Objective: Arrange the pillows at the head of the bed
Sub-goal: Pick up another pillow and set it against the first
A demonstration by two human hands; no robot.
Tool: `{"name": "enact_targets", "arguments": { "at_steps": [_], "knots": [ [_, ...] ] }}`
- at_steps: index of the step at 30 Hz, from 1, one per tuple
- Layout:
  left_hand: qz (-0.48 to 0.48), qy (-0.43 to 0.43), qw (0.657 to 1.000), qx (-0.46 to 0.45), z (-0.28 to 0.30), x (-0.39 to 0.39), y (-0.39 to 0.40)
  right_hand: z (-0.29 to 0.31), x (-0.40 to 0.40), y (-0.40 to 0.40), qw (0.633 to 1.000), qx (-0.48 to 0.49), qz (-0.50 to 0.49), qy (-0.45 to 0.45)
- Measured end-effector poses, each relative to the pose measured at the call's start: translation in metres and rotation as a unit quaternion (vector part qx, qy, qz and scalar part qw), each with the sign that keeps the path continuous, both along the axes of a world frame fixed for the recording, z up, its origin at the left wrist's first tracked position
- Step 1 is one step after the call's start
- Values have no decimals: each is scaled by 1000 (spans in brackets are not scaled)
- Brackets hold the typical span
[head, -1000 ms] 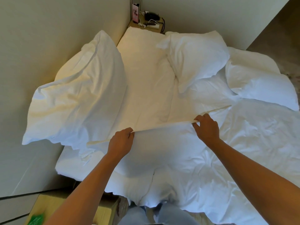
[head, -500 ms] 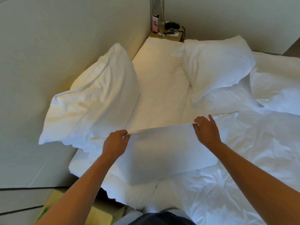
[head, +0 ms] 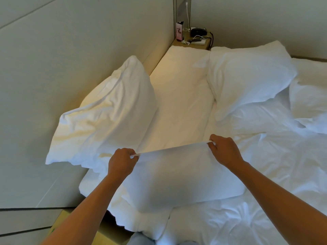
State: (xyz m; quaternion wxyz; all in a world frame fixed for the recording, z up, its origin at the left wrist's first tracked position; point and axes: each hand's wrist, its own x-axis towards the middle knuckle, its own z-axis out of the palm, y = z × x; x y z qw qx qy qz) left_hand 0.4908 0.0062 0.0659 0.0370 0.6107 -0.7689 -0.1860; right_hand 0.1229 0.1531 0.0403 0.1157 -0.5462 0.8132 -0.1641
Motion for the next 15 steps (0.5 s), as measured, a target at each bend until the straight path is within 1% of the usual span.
{"name": "enact_targets", "arguments": {
  "at_steps": [4, 9, 15],
  "knots": [
    [-30, -5, 999, 17, -5, -4, -10, 1, 3, -3, 999, 11, -42, -13],
    [-71, -22, 996, 49, -10, -6, -17, 5, 8, -7, 998, 49, -42, 4],
    [-79, 16, 992, 94, -11, -3, -21, 2, 11, -8, 998, 40, -55, 11]
  ]
}}
